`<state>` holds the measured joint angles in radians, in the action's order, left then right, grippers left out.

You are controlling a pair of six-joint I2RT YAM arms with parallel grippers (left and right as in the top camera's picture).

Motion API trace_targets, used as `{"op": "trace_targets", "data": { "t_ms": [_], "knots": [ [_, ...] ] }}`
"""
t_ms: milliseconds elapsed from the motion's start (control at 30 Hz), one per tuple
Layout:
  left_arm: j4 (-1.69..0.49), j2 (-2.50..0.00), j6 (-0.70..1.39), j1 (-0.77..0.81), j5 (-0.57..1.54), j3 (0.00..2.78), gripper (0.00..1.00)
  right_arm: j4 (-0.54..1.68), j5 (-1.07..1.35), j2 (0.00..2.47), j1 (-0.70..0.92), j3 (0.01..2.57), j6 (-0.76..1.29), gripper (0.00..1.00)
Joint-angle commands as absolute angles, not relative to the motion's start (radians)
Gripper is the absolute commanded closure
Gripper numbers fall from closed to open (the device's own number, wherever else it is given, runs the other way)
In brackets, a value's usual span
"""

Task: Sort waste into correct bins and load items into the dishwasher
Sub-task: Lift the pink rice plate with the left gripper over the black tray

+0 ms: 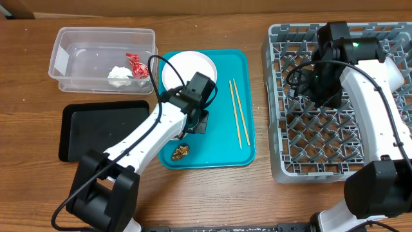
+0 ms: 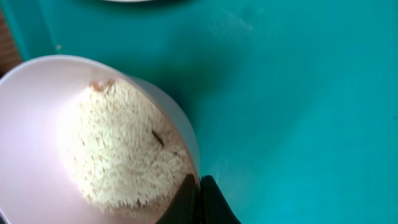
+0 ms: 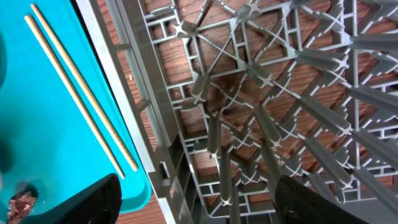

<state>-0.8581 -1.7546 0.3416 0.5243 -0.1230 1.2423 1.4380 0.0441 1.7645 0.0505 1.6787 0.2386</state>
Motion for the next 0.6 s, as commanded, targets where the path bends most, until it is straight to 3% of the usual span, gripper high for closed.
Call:
{"op": "trace_targets", "data": {
  "t_ms": [0,300,567],
  "knots": [
    [-0.925,-1.746,0.345,0.529,-0.157,1.341,0.96,1.435,0.038,1.750,0.050,1.675,0.234,0.19],
    [-1.037,-1.684,0.371,0.471,-0.073,1.403,0.96,1.435,0.038,1.750,0.050,1.675,0.213,0.19],
    [-1.092,-1.584,0.309,0.281,0.094,1.385,0.96,1.434,0.038,1.750,0.050,1.675,0.212,0.19]
  ]
}}
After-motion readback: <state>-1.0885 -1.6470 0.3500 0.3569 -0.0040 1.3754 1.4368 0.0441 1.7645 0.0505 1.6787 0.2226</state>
